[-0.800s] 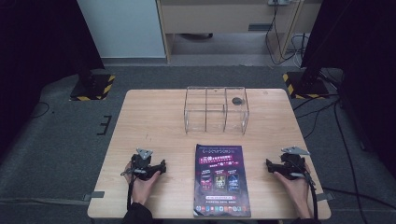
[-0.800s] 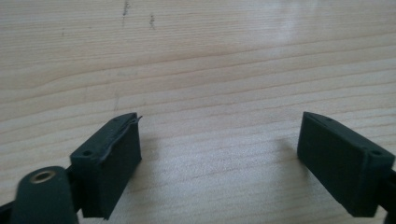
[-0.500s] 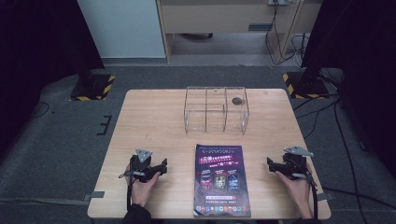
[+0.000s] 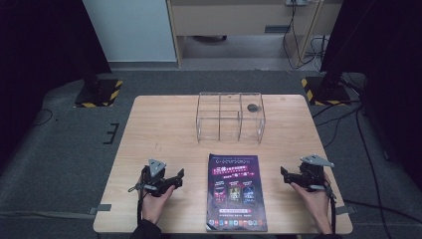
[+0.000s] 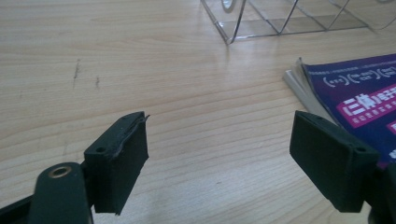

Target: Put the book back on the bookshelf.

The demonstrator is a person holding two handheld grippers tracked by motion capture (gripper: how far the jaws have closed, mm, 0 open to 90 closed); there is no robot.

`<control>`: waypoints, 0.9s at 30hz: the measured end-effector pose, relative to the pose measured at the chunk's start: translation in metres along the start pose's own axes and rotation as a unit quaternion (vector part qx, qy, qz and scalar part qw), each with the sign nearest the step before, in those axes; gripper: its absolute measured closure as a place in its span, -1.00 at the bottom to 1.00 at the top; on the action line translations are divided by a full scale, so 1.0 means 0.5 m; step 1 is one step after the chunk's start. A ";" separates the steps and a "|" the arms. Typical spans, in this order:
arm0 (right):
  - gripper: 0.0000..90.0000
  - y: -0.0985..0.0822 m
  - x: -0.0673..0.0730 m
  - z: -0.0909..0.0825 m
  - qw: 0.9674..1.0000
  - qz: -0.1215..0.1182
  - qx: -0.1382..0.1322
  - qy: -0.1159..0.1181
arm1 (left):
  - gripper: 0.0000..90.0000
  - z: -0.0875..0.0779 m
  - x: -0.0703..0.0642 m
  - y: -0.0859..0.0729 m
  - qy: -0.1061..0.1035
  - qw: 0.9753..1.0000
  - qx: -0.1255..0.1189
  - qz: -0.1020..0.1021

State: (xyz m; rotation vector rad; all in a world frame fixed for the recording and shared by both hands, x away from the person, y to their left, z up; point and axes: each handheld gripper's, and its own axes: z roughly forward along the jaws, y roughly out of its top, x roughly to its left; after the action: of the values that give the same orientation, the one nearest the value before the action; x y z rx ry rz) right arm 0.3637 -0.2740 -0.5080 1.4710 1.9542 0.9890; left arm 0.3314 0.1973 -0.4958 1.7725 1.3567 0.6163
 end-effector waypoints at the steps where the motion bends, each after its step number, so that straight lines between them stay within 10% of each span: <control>1: -0.80 0.005 0.001 -0.004 1.000 0.007 -0.009 0.013 | -0.57 -0.003 -0.006 0.003 -0.005 1.000 -0.003 0.003; 27: -0.78 0.091 0.058 -0.022 0.997 -0.008 -0.065 0.051 | -0.47 0.010 -0.056 0.063 -0.041 0.999 -0.026 0.012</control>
State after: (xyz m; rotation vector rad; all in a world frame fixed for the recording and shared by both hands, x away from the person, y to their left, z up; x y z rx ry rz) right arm 0.3738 -0.2419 -0.4645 1.3561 1.9287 1.1826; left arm 0.3443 0.1662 -0.4702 1.7553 1.2554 0.5794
